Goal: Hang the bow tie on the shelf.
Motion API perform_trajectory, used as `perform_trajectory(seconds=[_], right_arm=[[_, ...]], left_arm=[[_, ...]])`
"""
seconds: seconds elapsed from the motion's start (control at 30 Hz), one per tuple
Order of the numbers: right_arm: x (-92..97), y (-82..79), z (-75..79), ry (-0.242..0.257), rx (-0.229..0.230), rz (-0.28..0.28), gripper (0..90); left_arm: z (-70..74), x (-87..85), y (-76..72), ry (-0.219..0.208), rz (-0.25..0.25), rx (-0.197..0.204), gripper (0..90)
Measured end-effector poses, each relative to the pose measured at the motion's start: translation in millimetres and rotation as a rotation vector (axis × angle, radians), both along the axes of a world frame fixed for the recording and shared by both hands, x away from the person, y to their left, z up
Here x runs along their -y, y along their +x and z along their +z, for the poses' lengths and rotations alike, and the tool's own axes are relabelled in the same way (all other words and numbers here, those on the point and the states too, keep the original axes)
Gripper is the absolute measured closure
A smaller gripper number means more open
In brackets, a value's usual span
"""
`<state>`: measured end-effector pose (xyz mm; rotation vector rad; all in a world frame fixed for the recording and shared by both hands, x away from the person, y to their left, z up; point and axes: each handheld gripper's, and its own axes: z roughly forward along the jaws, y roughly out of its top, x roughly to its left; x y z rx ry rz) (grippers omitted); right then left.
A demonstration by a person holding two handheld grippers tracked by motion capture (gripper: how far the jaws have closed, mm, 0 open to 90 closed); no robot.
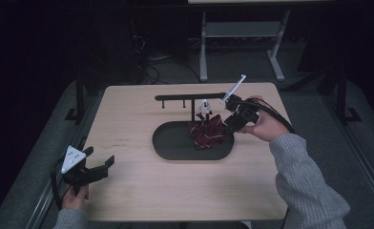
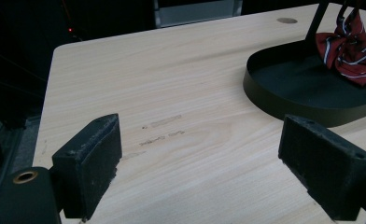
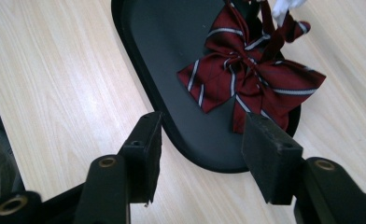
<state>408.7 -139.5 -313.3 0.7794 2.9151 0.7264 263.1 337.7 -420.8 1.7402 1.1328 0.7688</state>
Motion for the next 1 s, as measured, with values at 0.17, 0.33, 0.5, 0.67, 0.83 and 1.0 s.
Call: perform_trajectory(seconds=[0.17, 0.33, 0.5, 0.67, 0.83, 1.0], right_arm=[[3.6, -3.4, -4.8, 0.013, -0.016, -0.005, 42.6], [5.2, -7.6, -9.2, 0.008, -0.017, -0.007, 41.1], [7.9, -12.0, -15.4, 0.001, -0.017, -0.011, 40.0], [11.0, -16.9, -20.5, -0.006, -0.013, -0.012, 39.5], [15.2, -20.5, -22.7, 0.000, -0.018, -0.021, 39.0], [20.2, -27.0, -28.5, 0.006, -0.017, -0.021, 38.8]], left_arm=[[0.0, 0.3, -0.2, -0.001, 0.001, -0.001, 12.8], [0.1, 0.8, -0.4, -0.002, -0.001, -0.001, 12.8], [0.0, 0.6, -0.6, -0.002, 0.003, 0.001, 12.8], [-0.5, 1.0, -0.1, 0.003, -0.001, 0.002, 12.8], [-0.4, 1.0, -0.4, -0.001, 0.003, 0.000, 12.8], [-0.4, 0.8, -0.3, 0.000, 0.002, -0.002, 12.8]])
